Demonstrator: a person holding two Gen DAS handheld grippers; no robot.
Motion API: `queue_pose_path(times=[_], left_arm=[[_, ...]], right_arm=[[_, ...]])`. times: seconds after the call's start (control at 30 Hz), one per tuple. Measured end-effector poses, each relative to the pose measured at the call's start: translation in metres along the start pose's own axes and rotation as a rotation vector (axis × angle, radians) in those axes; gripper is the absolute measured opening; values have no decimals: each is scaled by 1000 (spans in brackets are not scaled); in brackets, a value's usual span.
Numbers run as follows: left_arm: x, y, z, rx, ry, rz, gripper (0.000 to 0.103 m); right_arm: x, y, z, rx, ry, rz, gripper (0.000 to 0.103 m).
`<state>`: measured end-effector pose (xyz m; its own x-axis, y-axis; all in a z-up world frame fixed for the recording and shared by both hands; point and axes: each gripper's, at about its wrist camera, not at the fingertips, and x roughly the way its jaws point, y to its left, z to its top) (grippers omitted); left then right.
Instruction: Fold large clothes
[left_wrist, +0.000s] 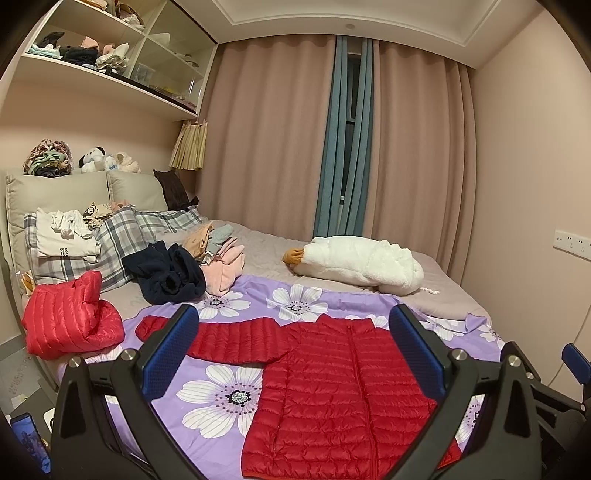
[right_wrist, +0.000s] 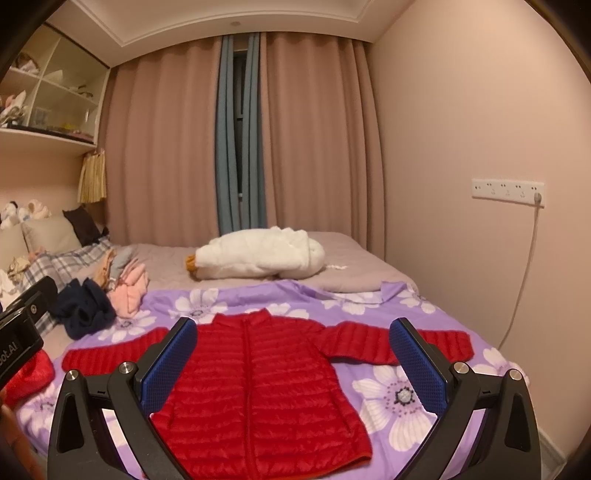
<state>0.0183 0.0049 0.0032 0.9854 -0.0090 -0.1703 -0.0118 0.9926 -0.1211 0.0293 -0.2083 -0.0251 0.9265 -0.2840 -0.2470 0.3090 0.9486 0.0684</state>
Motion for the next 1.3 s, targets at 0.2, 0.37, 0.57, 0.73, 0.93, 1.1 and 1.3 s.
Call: queue_pose_path(times=[0.2,0.37,0.57,0.73,0.93,1.1,1.3], left_arm=[[0,0,0,-1,1,2,103],[0,0,0,0,1,4,103],[0,1,-1,2,5,7,103],[0,1,-1,3,6,8,103],[0,1,-1,6,8,11,103],[1,1,-2,9,15,10,103],[3,0,-2,10,21,9,103]], right_arm=[[-1,-1,-1,2,2,-11,103],[-2,0,-1,-2,-2,-10,103],[-1,1,-1,-14,-10,-38,103],[-1,0,-1,-4,-4,-25,103],[-3,1,1,-11,-10,-31,103],[-3,2,1,-15,-9,-38,103],[-2,3,1,-20,-7,-37,103]])
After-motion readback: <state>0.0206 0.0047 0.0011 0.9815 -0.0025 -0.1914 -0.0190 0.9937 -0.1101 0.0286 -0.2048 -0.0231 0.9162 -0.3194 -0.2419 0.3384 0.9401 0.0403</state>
